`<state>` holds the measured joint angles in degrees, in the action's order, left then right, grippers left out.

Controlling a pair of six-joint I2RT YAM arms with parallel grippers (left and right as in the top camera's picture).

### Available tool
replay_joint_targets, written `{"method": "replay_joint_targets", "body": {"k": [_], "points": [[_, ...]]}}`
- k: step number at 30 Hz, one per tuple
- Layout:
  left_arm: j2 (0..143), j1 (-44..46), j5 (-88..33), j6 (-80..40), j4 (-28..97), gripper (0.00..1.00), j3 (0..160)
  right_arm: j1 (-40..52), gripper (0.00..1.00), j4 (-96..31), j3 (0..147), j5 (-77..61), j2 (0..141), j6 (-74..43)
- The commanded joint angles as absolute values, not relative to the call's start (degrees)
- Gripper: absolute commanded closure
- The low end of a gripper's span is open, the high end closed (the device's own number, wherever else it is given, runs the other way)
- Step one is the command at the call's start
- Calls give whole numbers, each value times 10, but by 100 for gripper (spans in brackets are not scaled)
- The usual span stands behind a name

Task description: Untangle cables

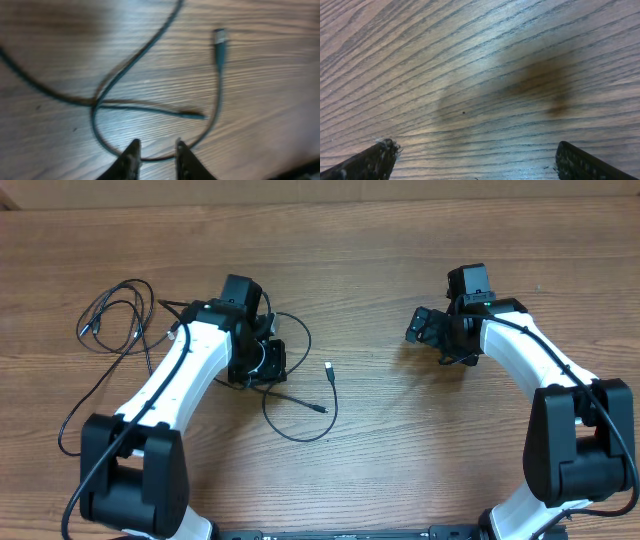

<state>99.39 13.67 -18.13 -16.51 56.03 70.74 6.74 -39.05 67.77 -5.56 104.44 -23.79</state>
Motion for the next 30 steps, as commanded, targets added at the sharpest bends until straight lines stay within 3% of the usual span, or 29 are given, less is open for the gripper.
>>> {"method": "replay_joint_targets", "body": {"k": [1,4,5,6,11,14,18,21,27,30], "points": [[1007,147,-116,-262,563,69,701,67,0,-388,682,-55,1046,-240],[1012,154,-114,-275,557,62,700,67,0,-388,682,-55,1046,-240],[1012,157,-114,-276,553,45,698,67,0,-388,682,-55,1046,-240],[1013,161,-114,-276,550,37,695,67,0,-388,682,-55,1046,-240],[1013,182,-81,-312,547,34,682,67,0,-388,682,-55,1046,-240],[1013,199,-42,-325,532,39,665,67,0,-388,682,-55,1046,-240],[1013,214,-16,-339,492,36,633,67,0,-388,682,-55,1046,-240],[1013,219,-15,-353,460,27,606,67,0,-388,682,-55,1046,-240],[1013,219,13,-358,419,28,564,67,0,-388,682,-55,1046,-240],[1013,218,20,-358,421,35,555,67,0,-388,682,-55,1046,-240]]}}
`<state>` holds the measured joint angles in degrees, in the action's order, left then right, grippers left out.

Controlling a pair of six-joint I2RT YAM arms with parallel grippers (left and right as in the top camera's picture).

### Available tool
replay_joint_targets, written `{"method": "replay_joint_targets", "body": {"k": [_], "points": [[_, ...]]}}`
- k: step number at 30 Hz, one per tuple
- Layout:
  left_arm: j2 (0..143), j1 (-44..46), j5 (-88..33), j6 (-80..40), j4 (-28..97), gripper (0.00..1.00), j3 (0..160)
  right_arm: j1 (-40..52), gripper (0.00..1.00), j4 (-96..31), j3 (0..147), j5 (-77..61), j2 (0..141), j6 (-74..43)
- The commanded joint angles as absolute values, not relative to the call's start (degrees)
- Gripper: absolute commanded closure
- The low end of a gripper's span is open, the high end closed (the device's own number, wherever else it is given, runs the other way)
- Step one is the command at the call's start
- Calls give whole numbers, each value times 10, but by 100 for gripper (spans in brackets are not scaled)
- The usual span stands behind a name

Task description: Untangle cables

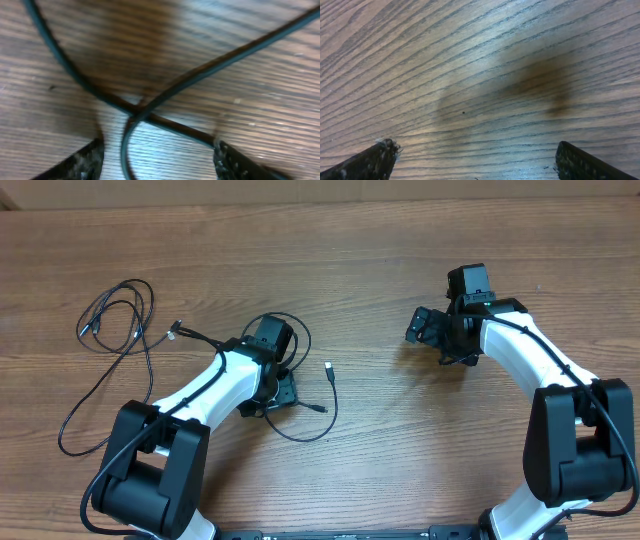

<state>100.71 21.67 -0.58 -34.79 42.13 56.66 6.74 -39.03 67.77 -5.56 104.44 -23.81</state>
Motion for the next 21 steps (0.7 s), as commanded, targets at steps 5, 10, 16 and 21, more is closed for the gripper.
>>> {"method": "replay_joint_targets", "body": {"k": [5,10,16,21], "points": [[1013,218,21,-358,420,41,555,67,0,-388,682,-55,1046,-240],[1013,218,32,-358,414,38,555,67,0,-388,682,-55,1046,-240],[1013,216,24,-358,404,36,555,67,0,-388,682,-55,1046,-240],[1013,193,-38,-358,399,34,555,67,0,-388,682,-55,1046,-240]]}}
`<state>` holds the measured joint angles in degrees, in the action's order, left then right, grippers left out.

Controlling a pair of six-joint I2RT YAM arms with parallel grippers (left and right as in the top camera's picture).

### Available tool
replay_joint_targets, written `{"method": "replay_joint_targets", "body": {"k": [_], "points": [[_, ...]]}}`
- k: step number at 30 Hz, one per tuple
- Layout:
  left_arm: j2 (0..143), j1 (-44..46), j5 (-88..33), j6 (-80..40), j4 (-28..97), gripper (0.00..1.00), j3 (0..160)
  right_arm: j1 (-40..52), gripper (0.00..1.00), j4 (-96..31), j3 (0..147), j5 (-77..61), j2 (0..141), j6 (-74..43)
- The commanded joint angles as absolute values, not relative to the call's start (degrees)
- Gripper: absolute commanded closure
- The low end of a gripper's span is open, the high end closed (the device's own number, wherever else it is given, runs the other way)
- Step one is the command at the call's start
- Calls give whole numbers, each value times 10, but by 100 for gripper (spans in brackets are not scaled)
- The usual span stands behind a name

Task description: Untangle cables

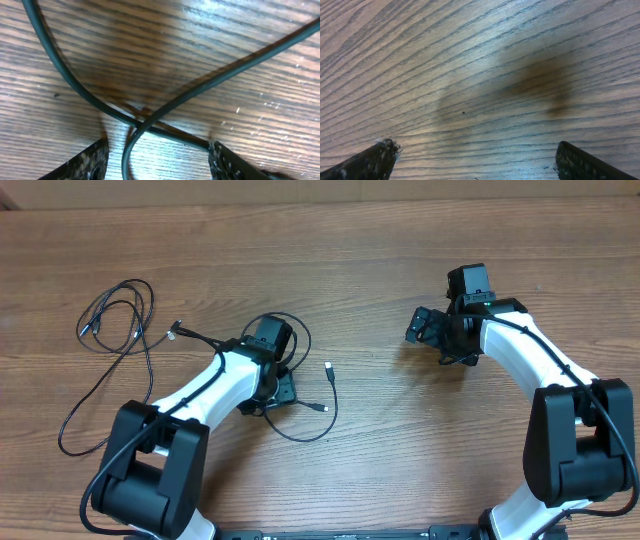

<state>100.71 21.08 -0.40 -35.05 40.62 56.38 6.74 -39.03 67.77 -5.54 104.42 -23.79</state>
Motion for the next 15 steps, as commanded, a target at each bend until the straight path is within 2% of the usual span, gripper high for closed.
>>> {"method": "replay_joint_targets", "body": {"k": [1,5,10,15], "points": [[1013,186,-46,-359,395,34,555,67,0,-388,682,-55,1046,-240],[1013,169,-44,-372,382,33,555,67,0,-388,682,-55,1046,-240],[1013,169,-38,-380,372,44,555,67,0,-388,682,-55,1046,-240],[1013,170,-29,-380,372,50,548,67,0,-388,682,-55,1046,-240]]}}
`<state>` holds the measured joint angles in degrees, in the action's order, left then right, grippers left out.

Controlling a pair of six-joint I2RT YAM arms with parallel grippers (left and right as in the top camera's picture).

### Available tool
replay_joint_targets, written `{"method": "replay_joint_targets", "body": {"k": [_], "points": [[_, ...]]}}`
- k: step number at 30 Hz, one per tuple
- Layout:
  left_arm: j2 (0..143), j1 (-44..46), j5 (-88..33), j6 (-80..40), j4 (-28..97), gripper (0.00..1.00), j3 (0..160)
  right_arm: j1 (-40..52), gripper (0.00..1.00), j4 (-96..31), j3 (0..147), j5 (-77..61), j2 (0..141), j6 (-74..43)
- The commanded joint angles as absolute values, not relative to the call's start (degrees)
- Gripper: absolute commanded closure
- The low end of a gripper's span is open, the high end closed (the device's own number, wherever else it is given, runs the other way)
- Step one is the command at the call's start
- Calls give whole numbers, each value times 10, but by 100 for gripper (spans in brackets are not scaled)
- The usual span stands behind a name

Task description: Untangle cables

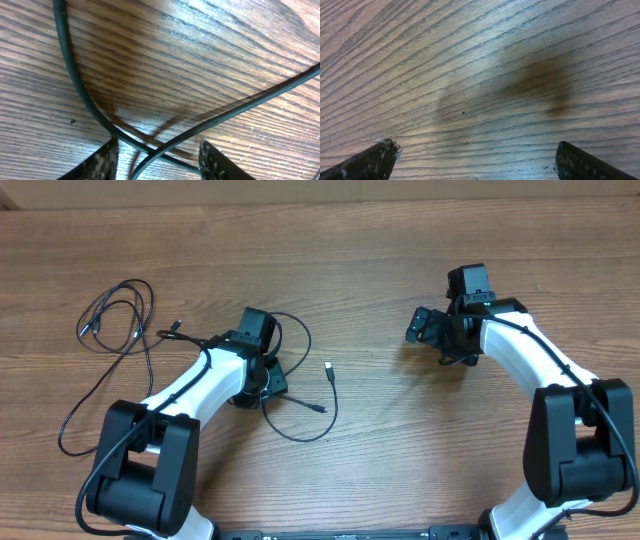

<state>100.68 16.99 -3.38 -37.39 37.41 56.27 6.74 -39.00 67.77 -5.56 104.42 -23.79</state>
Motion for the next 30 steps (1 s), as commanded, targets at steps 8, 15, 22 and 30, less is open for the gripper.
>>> {"method": "replay_joint_targets", "body": {"k": [8,15,22,30], "points": [[1013,170,-26,-379,373,75,528,67,0,-388,682,-55,1046,-240],[1013,170,-32,-372,370,96,528,67,0,-388,682,-55,1046,-240],[1013,170,-145,-217,327,91,528,67,0,-388,682,-55,1046,-240],[1013,170,-175,-238,341,57,528,67,0,-388,682,-55,1046,-240]]}}
